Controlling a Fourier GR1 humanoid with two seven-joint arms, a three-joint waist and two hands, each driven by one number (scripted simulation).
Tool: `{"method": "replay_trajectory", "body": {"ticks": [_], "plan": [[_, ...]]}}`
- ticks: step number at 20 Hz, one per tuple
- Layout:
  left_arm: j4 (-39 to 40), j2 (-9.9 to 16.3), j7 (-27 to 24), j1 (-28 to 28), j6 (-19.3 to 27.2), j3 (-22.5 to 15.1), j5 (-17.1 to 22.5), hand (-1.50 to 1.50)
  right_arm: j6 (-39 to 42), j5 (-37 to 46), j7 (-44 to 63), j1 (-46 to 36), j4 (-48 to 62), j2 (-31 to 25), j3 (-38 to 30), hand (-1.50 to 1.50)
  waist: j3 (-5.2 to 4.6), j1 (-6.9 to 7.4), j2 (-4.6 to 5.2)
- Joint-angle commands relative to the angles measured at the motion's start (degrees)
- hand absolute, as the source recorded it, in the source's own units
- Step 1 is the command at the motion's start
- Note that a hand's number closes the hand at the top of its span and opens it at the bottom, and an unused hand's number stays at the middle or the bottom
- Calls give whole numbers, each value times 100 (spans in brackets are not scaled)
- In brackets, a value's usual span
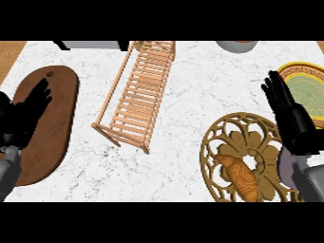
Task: Pick the eggplant from the placemat and place it in the tiered shelf
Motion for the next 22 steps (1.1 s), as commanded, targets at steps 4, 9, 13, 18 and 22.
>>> {"method": "replay_trajectory", "body": {"ticks": [4,9,13,18,22], "plan": [[-158,-146,-353,364,-154,-348,-229,0,122,-509,1886,1076,1420,-1229,-658,-150,-47,-270,-15],[-285,-443,-541,518,-240,-709,-316,0,56,-361,3411,1899,2909,-1996,-575,150,-41,-193,74],[-112,-655,-852,839,-280,-971,-493,0,380,-1596,4013,1424,2835,-1674,-1368,-150,-25,-130,-71],[31,-719,-1203,958,-425,-826,-586,0,1588,-1987,4444,1004,2433,-2288,-1710,-150,-25,-97,-101],[-187,-732,-978,1062,-382,-917,-660,0,2342,-2297,5362,138,2776,-2547,-1671,-150,-20,0,-89]]}}
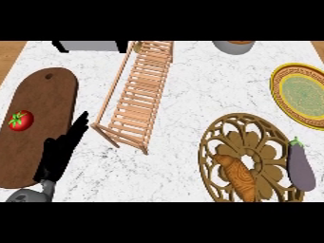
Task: Pick the eggplant from the placemat and place it in the tiered shelf
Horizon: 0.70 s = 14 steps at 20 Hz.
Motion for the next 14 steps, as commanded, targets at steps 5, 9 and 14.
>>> {"method": "replay_trajectory", "body": {"ticks": [5,9,14], "plan": [[22,-211,22,-155,19,-186,-208,0,1841,-296,1993,-1216,164,-600,622,-150,12,204,46],[-43,-214,52,-182,-46,-258,-239,0,2618,618,1988,-1343,-158,-808,1565,-150,14,314,56],[283,-232,-175,-295,-124,-108,-243,0,2648,1330,2206,-2200,319,-376,2315,-150,12,322,84]]}}
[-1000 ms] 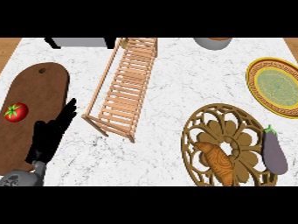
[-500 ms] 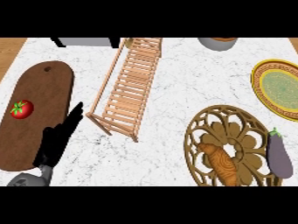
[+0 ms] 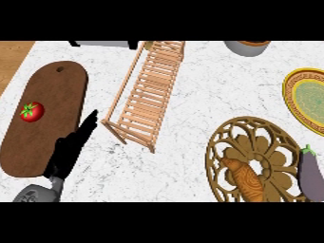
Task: Pick the eggplant from the placemat and place it in the tiered shelf
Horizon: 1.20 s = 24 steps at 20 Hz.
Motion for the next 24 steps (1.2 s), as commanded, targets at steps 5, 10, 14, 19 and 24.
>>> {"method": "replay_trajectory", "body": {"ticks": [5,10,14,19,24], "plan": [[147,-50,56,-157,-9,133,-78,0,599,407,911,-1477,1148,1102,709,-150,2,-99,-12],[241,-189,39,-152,-34,205,-50,0,981,271,1142,-1793,1767,1245,785,-150,0,-236,-41],[63,-60,81,6,-78,329,-8,0,1025,425,901,-1726,2165,1573,1086,-150,4,-223,-43],[-144,44,159,183,-129,437,-1,0,957,386,1301,-2004,2280,1731,1219,-150,0,-273,-72],[324,-309,-142,215,6,368,-178,0,1183,569,1314,-2124,2208,1457,1414,-150,-6,-369,-76]]}}
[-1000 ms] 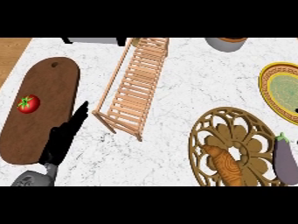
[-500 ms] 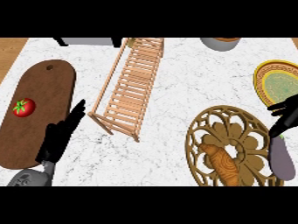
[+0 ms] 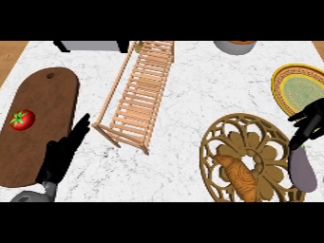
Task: Pick the eggplant from the placemat and place it in the tiered shelf
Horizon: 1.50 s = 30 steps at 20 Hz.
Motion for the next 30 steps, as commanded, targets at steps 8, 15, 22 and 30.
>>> {"method": "replay_trajectory", "body": {"ticks": [8,15,22,30], "plan": [[-101,-125,-40,149,3,130,-153,0,621,159,782,78,-104,5,156,-150,-2,-72,-20],[-79,-134,-184,299,-152,165,-261,0,306,385,864,12,-23,586,231,-150,-4,-49,-16],[-152,-255,17,138,-145,273,-331,0,434,736,192,494,-6,465,261,-150,3,-38,-2],[-155,-245,164,127,-157,369,-420,0,445,836,-342,943,-610,456,222,150,2,-87,-13]]}}
